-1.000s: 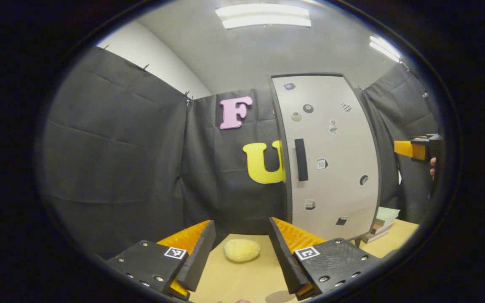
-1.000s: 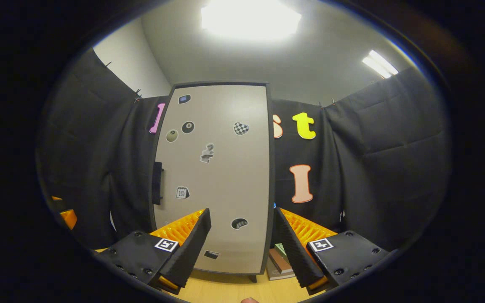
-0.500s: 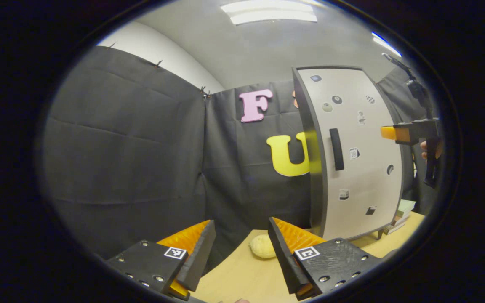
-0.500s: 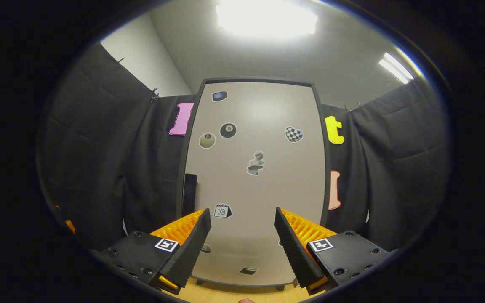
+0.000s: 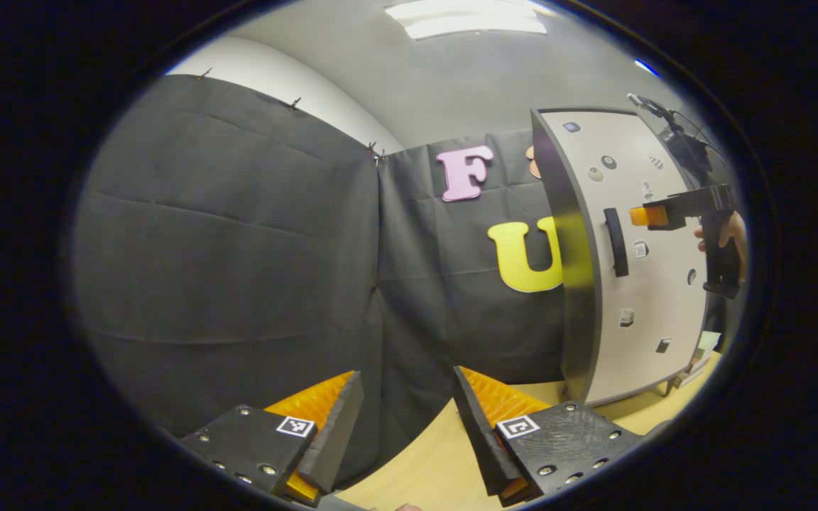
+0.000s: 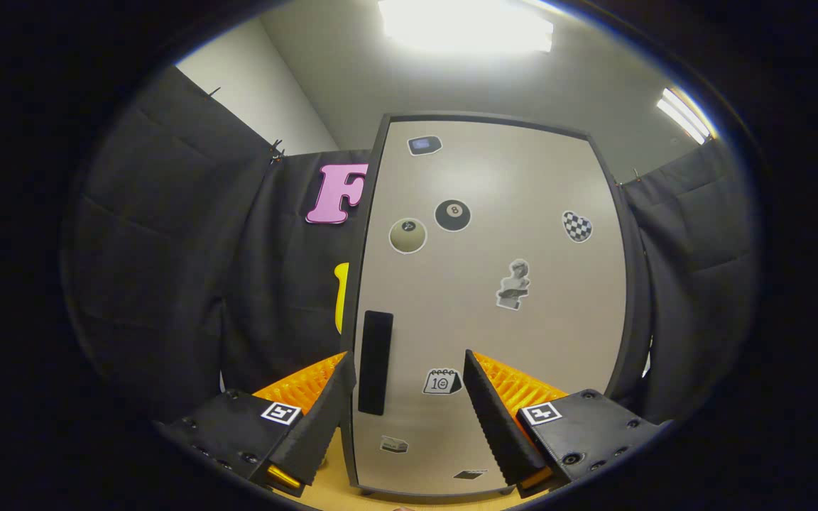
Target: Open the cabinet door with the right hand, grasp the bottle in the cabinet with the left hand and place it on the coaster, then close the cabinet door with the right hand.
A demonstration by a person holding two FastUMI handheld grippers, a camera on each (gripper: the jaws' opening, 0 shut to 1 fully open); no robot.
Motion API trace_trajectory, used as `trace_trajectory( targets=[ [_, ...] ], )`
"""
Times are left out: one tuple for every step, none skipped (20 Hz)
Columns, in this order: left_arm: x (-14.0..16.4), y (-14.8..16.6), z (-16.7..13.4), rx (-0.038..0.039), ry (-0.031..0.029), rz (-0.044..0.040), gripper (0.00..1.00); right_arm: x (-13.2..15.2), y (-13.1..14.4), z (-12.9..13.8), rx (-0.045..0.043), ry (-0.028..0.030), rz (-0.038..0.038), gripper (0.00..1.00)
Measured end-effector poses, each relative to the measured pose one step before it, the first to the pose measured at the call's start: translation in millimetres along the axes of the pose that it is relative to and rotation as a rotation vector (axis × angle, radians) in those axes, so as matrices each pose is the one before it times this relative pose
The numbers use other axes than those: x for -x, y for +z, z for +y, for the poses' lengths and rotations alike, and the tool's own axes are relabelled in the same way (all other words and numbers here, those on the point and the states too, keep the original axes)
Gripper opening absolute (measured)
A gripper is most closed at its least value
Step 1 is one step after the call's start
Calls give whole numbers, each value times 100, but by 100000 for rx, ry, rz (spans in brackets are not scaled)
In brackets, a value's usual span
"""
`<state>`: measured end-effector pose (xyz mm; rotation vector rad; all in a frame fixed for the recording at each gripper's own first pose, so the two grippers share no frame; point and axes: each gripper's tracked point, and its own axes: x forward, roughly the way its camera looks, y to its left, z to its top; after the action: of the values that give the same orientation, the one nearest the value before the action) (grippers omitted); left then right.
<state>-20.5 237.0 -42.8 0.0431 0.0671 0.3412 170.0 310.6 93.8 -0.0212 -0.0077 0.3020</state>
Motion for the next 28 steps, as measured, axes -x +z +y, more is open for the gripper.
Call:
trace_trajectory(
  targets=[
    [-225,-208,678,178,1150,321,78,-761,-448,413,-403,139,2062,96],
    [-155,-375,449,272,1030,431,78,-744,-343,418,-264,374,1919,96],
    [-226,-269,392,374,892,543,75,-838,-411,321,-271,190,1674,94],
    [-309,-174,353,336,881,539,75,-788,-345,177,-274,-10,1647,96],
    [10,-320,487,340,840,594,75,-810,-363,185,-48,120,1462,94],
    [-108,-266,395,276,686,660,75,-766,-420,90,-350,-272,1843,94],
    [-85,-240,412,233,655,673,75,-699,-373,180,-686,496,1673,96],
    [183,-512,342,319,464,848,75,-689,-209,12,-464,-476,1073,96],
    [-82,-223,246,357,413,746,75,-509,-271,177,-685,-340,1547,90],
    [111,-42,-43,376,264,309,78,-536,-226,209,-1086,268,1686,89],
    [-4,-61,30,214,193,40,75,-546,-193,-2,-1033,398,1630,84],
    [-2,5,-1,22,92,21,78,-363,-10,-21,-770,257,701,84],
    [-42,-70,32,-90,-93,38,78,-382,-130,63,-784,-692,296,77],
    [-23,12,-26,-168,-189,30,78,-252,-110,-98,-924,-208,657,70],
    [-43,16,7,-87,-262,68,78,-50,18,39,-741,-189,249,66],
    [-34,13,-41,110,-264,49,75,-24,220,143,-223,871,-592,66],
    [-24,-92,-42,312,-446,80,75,103,273,94,360,493,-168,66],
    [-4,28,-38,355,-564,197,75,-405,-62,226,-369,1109,-267,65],
    [-20,-59,-24,213,-644,139,75,214,-226,322,405,-256,765,41],
    [-5,84,-62,65,-700,-50,78,154,256,-125,1731,-423,154,37],
    [-31,35,-4,-134,-723,-290,78,69,-185,-117,914,-137,1197,32],
    [-30,88,-79,-98,-700,-458,78,-18,130,-2,399,779,234,28],
    [-60,20,-42,-246,-809,-473,78,339,-241,81,-1774,1393,872,27],
    [-21,56,-87,-206,-801,-234,75,-99,11,32,276,1329,435,18],
    [17,24,-105,77,-1216,-222,75,175,20,-127,759,1135,-341,17],
    [49,93,-162,262,-1257,-89,75,210,-96,-26,375,1282,801,18],
    [281,127,-81,67,-1389,-263,75,279,-106,31,-534,1563,121,18],
    [244,296,-171,-125,-1118,-621,78,366,12,-35,-664,1620,54,18]
  ],
)
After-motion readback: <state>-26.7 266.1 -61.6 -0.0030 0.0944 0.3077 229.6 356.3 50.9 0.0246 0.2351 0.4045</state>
